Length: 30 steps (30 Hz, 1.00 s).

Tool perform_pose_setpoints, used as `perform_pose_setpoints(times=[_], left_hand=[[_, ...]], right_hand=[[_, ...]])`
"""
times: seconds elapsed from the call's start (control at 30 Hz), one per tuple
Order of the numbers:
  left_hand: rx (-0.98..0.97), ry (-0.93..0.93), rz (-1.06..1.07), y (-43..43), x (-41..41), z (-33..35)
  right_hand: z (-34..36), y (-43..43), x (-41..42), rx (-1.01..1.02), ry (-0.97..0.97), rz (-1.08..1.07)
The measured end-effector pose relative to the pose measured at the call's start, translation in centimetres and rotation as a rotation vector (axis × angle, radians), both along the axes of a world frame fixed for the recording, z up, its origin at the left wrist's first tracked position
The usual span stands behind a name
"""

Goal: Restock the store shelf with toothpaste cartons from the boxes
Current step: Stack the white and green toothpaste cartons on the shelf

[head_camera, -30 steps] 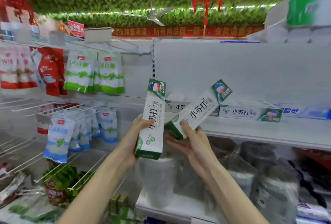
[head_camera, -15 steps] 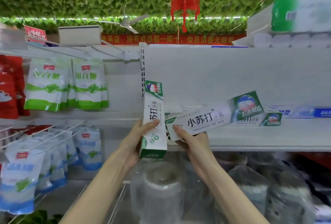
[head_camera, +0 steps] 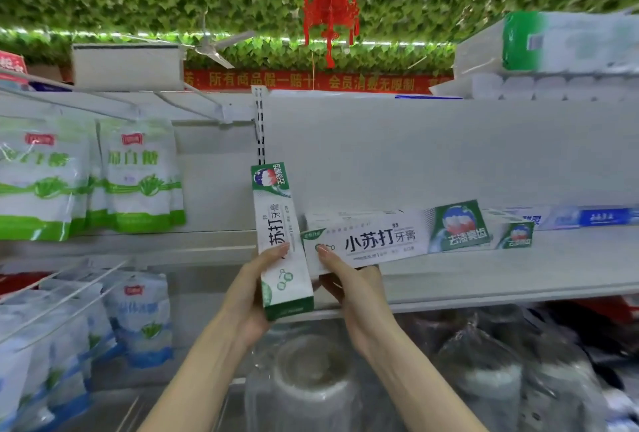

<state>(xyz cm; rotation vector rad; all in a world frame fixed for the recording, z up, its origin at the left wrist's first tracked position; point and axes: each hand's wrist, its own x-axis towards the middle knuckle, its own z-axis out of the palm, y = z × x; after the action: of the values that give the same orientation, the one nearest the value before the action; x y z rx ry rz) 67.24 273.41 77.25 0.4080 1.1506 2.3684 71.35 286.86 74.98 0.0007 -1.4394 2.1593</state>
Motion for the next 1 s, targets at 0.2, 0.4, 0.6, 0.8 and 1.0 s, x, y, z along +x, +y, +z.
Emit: perform_pose_setpoints(times=[0.2, 0.4, 0.6, 0.8, 1.0], left_hand=[[-0.303, 0.277, 0.086, -0.8, -1.6, 1.0], [-0.265, 0.29, 0.231, 0.1, -1.4, 1.9], [-0.209, 0.313, 0.231, 0.8, -1.1, 1.5], [-0.207, 0.352, 0.246, 1.7, -1.7, 1.1], [-0.284, 0.377, 0.243, 2.1, -2.8, 1.7]], right_hand=[[-0.5, -0.4, -0.1, -0.057, 0.007, 0.006], [0.1, -1.1, -0.4, -0.054, 0.006, -0.049], [0.0, -1.0, -0.6, -0.109, -0.005, -0.046], [0.5, -0.4, -0.1, -0.135, -0.037, -0.044], [0.5, 0.4, 0.2, -0.329, -0.016, 0.126]])
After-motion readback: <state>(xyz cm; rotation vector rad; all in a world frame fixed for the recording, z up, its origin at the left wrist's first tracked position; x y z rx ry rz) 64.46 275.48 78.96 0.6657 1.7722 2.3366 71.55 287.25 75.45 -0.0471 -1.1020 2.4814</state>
